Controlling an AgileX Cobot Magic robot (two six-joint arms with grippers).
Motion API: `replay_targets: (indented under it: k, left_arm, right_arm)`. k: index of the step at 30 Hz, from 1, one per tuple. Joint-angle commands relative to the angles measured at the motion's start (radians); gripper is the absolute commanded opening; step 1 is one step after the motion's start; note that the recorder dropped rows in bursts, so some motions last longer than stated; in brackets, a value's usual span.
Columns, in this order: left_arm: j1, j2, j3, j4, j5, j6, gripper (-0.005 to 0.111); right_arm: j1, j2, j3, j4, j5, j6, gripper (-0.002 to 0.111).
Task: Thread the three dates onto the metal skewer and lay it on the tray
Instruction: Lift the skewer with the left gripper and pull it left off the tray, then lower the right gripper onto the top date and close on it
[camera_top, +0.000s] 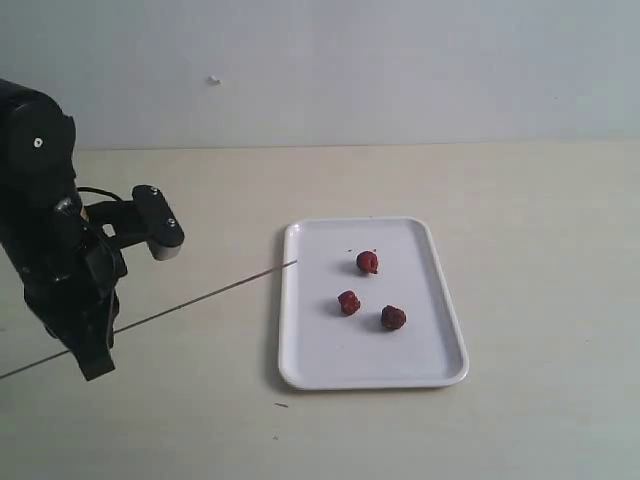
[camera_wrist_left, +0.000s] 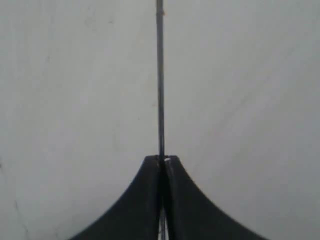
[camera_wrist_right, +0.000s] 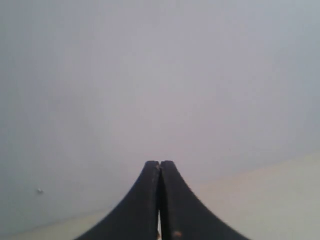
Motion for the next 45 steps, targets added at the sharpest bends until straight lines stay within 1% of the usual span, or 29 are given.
replay_targets:
  k: [1,2,3,5,6,7,9,11,15,18,20,23,26,30,32,34,38,45]
  left_arm:
    - [0.002,-0.004,0.001,-0.019,-0.036,0.003,0.0]
    - [0.002,-0.004,0.001,-0.019,-0.039,0.003,0.0]
    - [0.002,-0.004,0.001,-0.019,-0.039,0.003,0.0]
    - [0.002,-0.004,0.001,-0.019,-0.039,0.003,0.0]
    - [0.002,-0.004,0.001,-0.017,-0.039,0.009,0.0]
    - [0.002,-0.004,0.001,-0.015,-0.039,0.021,0.0]
    - [0.002,-0.004,0.001,-0.015,-0.039,0.061,0.0]
    - [0.002,-0.004,0.001,-0.015,-0.039,0.085,0.0]
    - [0.002,-0.004,0.001,-0.007,0.0,0.087,0.0]
    - [0.002,-0.004,0.001,-0.001,0.052,0.082,0.0]
    - [0.002,-0.004,0.001,-0.001,0.063,0.082,0.0]
    - [0.002,-0.004,0.001,-0.001,0.054,0.082,0.0]
    - [0.002,-0.004,0.001,-0.001,0.052,0.082,0.0]
    - [0.002,-0.004,0.001,-0.003,0.05,0.082,0.0]
    - [0.002,-0.004,0.001,-0.005,0.05,0.082,0.0]
    - [0.002,-0.004,0.001,-0.005,0.05,0.082,0.0]
    - [0.002,-0.004,0.001,-0.007,0.05,0.082,0.0]
    - [0.002,-0.004,0.001,-0.017,0.041,0.082,0.0]
  right_arm:
    - [0.0,0.364,-0.21,-0.014,0.17,-0.077,0.0]
    - [0.01,0.436,-0.259,0.0,0.22,-0.118,0.0]
    - [0.027,0.545,-0.335,0.009,0.296,-0.183,0.0]
    - [0.064,0.682,-0.458,0.009,0.427,-0.336,0.0]
    - [0.088,0.777,-0.528,0.009,0.535,-0.425,0.0]
    - [0.104,0.836,-0.596,0.009,0.605,-0.467,0.0]
    - [0.144,0.97,-0.723,0.009,0.754,-0.514,0.0]
    - [0.185,1.086,-0.822,0.009,0.862,-0.531,0.0]
    - [0.279,1.279,-1.004,-0.011,0.999,-0.55,0.0]
    - [0.324,1.411,-1.142,-0.014,1.072,-0.56,0.0]
    - [0.348,1.499,-1.243,-0.014,1.111,-0.583,0.001]
    - [0.382,1.604,-1.371,-0.011,1.154,-0.612,0.009]
    - [0.402,1.691,-1.475,-0.011,1.179,-0.646,0.021]
    - [0.424,1.787,-1.573,0.0,1.186,-0.673,0.045]
    - [0.434,1.818,-1.604,0.0,1.186,-0.673,0.052]
    - [0.438,1.846,-1.633,0.0,1.186,-0.686,0.054]
    - [0.444,1.888,-1.674,0.0,1.186,-0.69,0.054]
    - [0.444,1.934,-1.678,0.0,1.186,-0.69,0.054]
